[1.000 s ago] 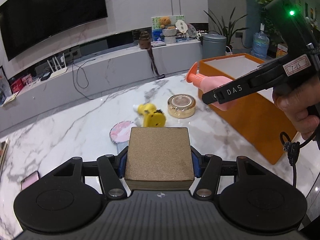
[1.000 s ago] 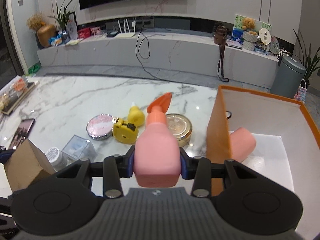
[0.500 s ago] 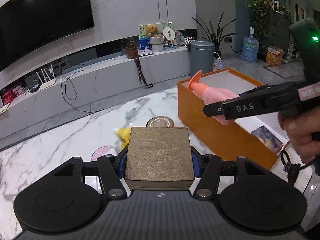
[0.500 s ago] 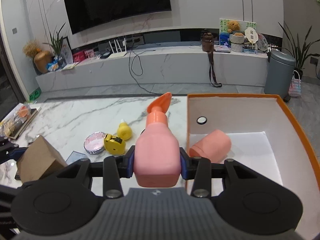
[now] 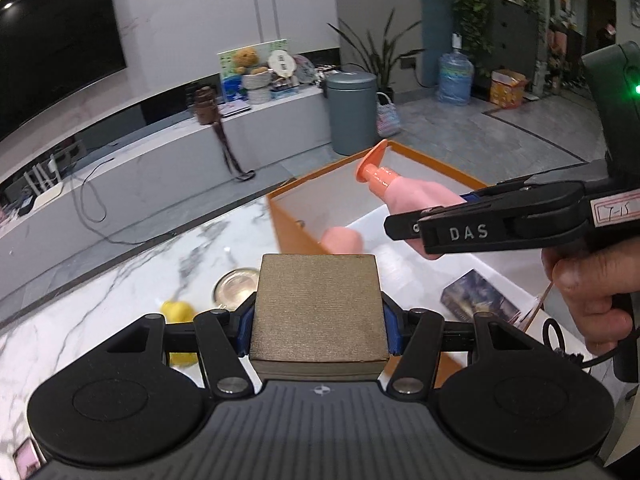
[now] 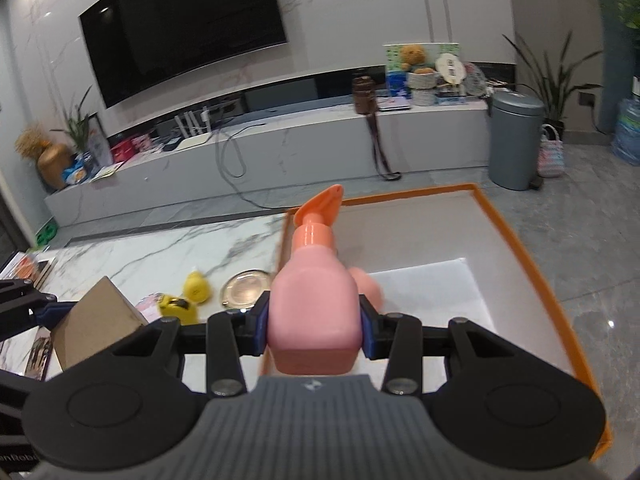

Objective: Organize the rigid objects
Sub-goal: 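Lift and carry the cube and spray bottle over the orange box, then lower both into the orange box and open both grippers, then move the left tool toward the clear cube box while the right tool approaches the yellow tape measure, then close the left gripper on the clear cube box while the right gripper grasps the tape measure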

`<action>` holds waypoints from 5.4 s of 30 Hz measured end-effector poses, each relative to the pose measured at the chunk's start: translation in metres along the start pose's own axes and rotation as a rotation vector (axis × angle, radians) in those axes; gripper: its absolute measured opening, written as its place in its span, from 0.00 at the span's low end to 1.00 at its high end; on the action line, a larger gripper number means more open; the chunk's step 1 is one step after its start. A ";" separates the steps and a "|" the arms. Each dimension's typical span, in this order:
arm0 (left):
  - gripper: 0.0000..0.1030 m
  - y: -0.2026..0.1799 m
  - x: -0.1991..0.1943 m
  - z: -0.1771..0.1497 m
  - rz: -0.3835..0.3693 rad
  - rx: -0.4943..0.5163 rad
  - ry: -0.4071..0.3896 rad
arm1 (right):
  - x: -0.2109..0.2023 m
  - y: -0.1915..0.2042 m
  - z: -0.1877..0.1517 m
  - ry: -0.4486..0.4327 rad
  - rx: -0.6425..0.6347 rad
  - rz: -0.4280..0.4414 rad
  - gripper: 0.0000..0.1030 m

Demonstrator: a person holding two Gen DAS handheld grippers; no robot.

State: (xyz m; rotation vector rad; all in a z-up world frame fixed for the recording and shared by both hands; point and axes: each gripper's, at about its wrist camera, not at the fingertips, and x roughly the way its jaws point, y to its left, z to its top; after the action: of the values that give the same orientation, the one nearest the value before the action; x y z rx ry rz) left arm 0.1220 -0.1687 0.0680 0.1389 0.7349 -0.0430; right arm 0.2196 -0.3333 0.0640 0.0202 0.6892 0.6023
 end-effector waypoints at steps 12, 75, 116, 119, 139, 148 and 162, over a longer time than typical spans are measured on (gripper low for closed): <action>0.65 -0.024 0.042 0.032 -0.081 -0.066 0.030 | 0.003 -0.054 0.000 0.038 0.070 -0.107 0.41; 0.74 -0.052 0.181 0.075 -0.079 -0.193 0.313 | 0.048 -0.079 -0.005 0.200 -0.166 -0.291 0.46; 0.78 0.086 0.045 0.001 -0.013 -0.393 0.089 | 0.021 0.039 0.010 0.051 -0.256 -0.337 0.47; 0.79 0.097 0.039 -0.016 -0.003 -0.405 0.092 | 0.024 0.053 0.009 0.049 -0.277 -0.323 0.49; 0.84 0.142 0.003 -0.098 0.128 -0.127 0.036 | 0.058 0.135 -0.001 0.059 -0.364 -0.159 0.53; 0.84 0.178 0.001 -0.135 0.082 -0.210 -0.025 | 0.087 0.162 -0.015 0.101 -0.419 -0.105 0.60; 0.85 0.191 0.023 -0.148 0.010 -0.334 -0.019 | 0.131 0.167 -0.014 0.130 -0.339 -0.106 0.60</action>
State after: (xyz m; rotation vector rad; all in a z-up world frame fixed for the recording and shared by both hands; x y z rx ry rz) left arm 0.0568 0.0413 -0.0347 -0.1761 0.7129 0.0880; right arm 0.2052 -0.1283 0.0111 -0.3710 0.7018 0.6154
